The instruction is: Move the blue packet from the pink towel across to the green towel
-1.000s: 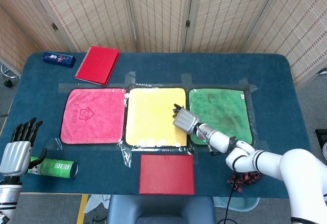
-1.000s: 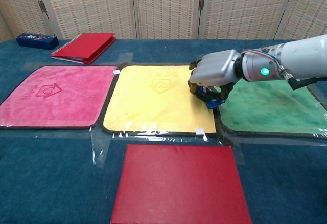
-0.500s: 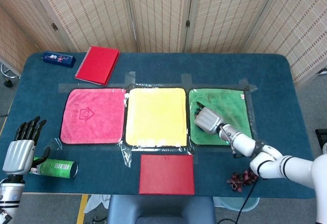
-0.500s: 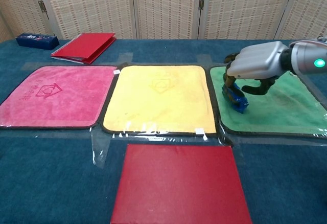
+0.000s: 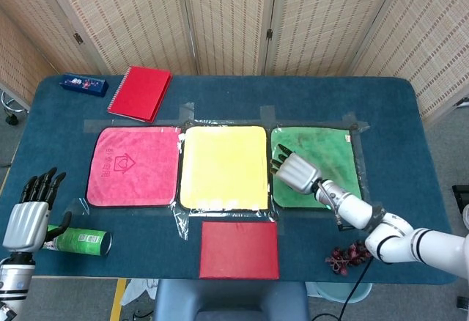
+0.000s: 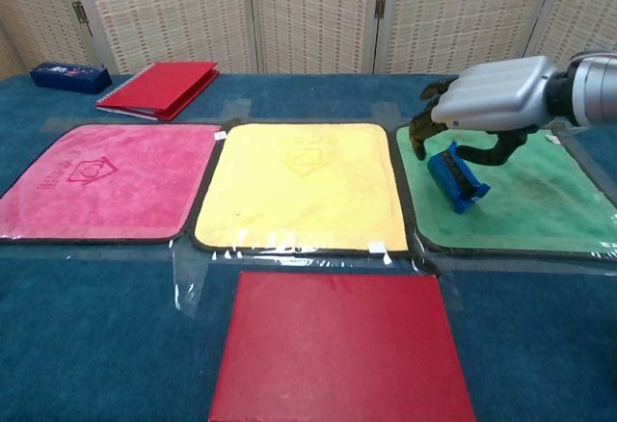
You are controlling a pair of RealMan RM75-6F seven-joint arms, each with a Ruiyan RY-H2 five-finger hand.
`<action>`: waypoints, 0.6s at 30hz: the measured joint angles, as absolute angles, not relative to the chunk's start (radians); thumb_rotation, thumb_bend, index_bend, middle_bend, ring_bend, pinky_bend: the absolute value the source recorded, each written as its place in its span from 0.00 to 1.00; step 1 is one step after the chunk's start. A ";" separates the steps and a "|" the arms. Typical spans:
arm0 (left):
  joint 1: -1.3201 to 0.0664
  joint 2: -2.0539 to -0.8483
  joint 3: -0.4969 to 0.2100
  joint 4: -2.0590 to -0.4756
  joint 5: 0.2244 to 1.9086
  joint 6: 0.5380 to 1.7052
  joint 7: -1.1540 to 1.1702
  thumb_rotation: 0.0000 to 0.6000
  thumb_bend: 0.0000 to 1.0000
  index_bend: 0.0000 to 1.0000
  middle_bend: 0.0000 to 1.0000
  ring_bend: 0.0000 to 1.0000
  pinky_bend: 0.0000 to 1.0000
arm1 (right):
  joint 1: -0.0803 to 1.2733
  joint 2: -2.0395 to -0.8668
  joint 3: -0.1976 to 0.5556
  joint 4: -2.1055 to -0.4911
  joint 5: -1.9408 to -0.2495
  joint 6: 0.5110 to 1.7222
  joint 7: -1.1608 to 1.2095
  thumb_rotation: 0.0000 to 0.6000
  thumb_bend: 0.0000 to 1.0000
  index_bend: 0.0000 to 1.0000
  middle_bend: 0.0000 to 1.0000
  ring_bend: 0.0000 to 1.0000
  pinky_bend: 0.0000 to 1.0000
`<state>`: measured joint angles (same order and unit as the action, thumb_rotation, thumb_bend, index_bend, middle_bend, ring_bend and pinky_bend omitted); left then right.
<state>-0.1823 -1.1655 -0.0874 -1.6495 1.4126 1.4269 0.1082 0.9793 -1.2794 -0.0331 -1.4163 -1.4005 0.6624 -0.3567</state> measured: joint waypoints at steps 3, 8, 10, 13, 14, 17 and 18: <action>-0.179 -1.163 -0.087 -1.651 1.411 1.428 0.106 1.00 0.45 0.00 0.00 0.00 0.00 | 0.986 -1.310 -0.026 -1.392 -1.385 0.638 -0.372 1.00 0.69 0.17 0.12 0.18 0.03; -0.179 -1.164 -0.084 -1.653 1.413 1.426 0.110 1.00 0.45 0.00 0.00 0.00 0.00 | 0.994 -1.353 -0.018 -1.347 -1.350 0.609 -0.395 1.00 0.68 0.19 0.14 0.17 0.03; -0.179 -1.165 -0.084 -1.654 1.414 1.426 0.111 1.00 0.45 0.00 0.00 0.00 0.00 | 0.997 -1.367 -0.017 -1.328 -1.345 0.597 -0.399 1.00 0.68 0.22 0.16 0.17 0.03; -0.179 -1.165 -0.084 -1.654 1.413 1.426 0.112 1.00 0.45 0.00 0.00 0.00 0.00 | 1.001 -1.385 -0.020 -1.302 -1.339 0.578 -0.407 1.00 0.69 0.26 0.19 0.17 0.03; -0.179 -1.165 -0.084 -1.654 1.413 1.426 0.112 1.00 0.45 0.00 0.00 0.00 0.00 | 1.002 -1.389 -0.022 -1.294 -1.338 0.572 -0.410 1.00 0.69 0.28 0.20 0.17 0.03; -0.178 -1.166 -0.084 -1.653 1.414 1.425 0.111 1.00 0.45 0.00 0.00 0.00 0.00 | 1.006 -1.400 -0.027 -1.273 -1.331 0.553 -0.420 1.00 0.69 0.32 0.22 0.17 0.03; -0.178 -1.167 -0.084 -1.652 1.414 1.425 0.110 1.00 0.45 0.00 0.00 0.00 0.00 | 1.008 -1.403 -0.029 -1.266 -1.327 0.546 -0.425 1.00 0.68 0.34 0.22 0.17 0.03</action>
<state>-0.1777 -1.1669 -0.0835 -1.6524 1.4142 1.4252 0.1104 1.0080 -1.4033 -0.0289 -1.2663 -1.3274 0.5464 -0.4253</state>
